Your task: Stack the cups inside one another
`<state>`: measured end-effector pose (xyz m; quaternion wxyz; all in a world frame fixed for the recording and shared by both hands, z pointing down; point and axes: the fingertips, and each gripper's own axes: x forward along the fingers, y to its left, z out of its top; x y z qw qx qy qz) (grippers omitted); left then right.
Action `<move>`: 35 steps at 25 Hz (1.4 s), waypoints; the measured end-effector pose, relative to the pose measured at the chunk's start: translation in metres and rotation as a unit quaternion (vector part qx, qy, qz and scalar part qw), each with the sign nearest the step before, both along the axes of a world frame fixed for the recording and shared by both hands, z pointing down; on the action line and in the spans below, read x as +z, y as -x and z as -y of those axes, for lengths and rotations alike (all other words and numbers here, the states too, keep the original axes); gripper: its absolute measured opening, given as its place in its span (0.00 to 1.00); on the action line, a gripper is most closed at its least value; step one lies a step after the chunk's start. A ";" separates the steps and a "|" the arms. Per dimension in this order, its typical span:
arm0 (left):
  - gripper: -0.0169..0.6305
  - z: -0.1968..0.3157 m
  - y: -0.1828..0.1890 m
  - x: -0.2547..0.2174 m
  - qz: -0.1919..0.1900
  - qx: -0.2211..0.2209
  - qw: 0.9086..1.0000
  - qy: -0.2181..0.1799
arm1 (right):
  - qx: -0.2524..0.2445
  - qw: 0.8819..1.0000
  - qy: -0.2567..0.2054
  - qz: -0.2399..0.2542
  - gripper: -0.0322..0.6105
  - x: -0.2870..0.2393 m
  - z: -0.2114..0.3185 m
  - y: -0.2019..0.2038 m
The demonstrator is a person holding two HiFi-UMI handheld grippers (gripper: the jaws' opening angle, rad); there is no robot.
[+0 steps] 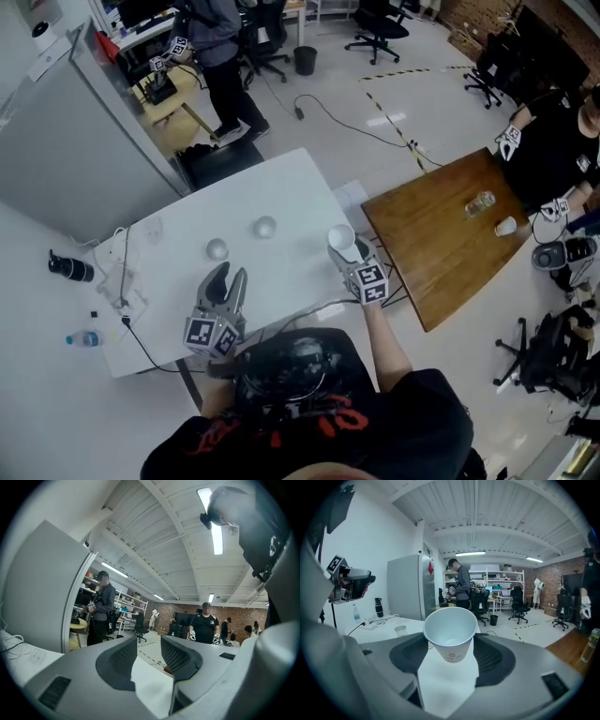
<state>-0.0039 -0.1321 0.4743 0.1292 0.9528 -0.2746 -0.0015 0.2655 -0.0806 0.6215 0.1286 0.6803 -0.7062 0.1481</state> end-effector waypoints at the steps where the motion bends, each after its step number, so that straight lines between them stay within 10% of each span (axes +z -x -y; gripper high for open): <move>1: 0.28 0.001 0.005 0.000 0.000 -0.008 1.000 0.000 | -0.007 1.000 -0.002 0.000 0.53 -0.002 0.006 0.003; 35: 0.28 -0.002 0.153 0.005 0.013 -0.221 0.975 0.001 | -0.207 0.978 0.019 0.002 0.53 0.025 0.171 0.124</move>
